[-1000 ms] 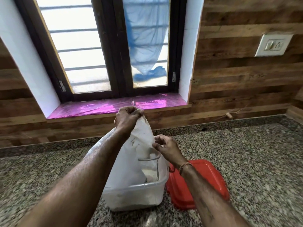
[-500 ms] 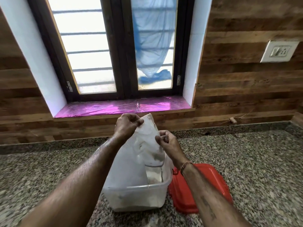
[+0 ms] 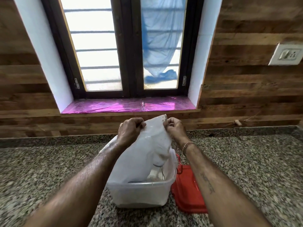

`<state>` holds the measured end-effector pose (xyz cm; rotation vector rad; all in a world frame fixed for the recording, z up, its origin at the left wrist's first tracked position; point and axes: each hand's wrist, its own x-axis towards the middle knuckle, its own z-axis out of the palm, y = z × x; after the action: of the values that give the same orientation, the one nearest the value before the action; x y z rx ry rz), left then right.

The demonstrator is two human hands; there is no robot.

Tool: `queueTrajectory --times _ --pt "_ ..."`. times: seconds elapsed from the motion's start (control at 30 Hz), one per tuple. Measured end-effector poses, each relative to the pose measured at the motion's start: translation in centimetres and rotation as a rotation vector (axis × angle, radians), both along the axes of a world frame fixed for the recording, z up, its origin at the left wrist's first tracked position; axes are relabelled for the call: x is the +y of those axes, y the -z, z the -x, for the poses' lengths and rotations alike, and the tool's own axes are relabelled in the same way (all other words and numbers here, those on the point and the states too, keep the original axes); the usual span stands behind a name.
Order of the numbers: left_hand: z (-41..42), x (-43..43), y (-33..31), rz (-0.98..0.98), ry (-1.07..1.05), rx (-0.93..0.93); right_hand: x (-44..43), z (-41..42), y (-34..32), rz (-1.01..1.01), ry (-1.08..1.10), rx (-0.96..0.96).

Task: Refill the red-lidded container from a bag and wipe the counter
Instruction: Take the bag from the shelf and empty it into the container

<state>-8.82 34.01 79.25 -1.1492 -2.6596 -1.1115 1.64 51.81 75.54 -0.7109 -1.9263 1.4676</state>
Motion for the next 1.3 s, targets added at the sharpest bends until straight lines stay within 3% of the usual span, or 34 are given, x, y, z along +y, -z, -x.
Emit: queueTrajectory --times 0.13,0.3,0.4,0.47,0.53,0.63,0.7,0.83,1.03,1.2,1.3 --pt "-0.3 -0.3 0.7 0.033 -0.048 0.089 0.0 -0.1 -1.3 -0.311 0.112 -0.216" --pt "-0.3 0.2 0.2 0.004 -0.041 0.016 -1.4 -0.5 -3.4 -0.833 -0.016 -0.070" --pt "-0.5 0.2 0.2 0.026 -0.051 0.014 -1.2 -0.9 -3.2 -1.033 -0.180 -0.438" --pt "-0.6 -0.1 0.7 0.047 -0.066 0.022 -0.5 -1.5 -2.7 -1.049 -0.097 -0.575" --pt "-0.6 -0.3 1.1 0.007 -0.080 0.004 -0.6 -1.8 -2.4 -1.019 -0.045 -0.544" --pt "-1.1 0.0 0.8 -0.039 -0.028 -0.015 -1.7 -1.5 -2.6 -1.014 -0.161 -0.495" --pt "-1.4 -0.2 0.4 -0.035 -0.026 -0.049 -1.9 -1.2 -3.0 -1.005 -0.095 -0.466" --pt "0.6 -3.6 0.4 0.189 -0.093 -0.045 -1.4 -1.2 -3.3 -0.933 0.003 -0.418" --pt "0.4 -4.8 -0.5 0.159 -0.037 0.001 -5.8 1.4 -4.2 -0.993 -0.212 -0.403" --pt "3.0 -8.3 -1.9 0.354 -0.015 -0.110 -4.7 1.7 -4.7 -0.886 -0.029 -0.412" --pt "3.6 -9.9 -1.0 0.281 -0.079 -0.101 -4.5 1.9 -5.0 -0.834 0.017 -0.427"
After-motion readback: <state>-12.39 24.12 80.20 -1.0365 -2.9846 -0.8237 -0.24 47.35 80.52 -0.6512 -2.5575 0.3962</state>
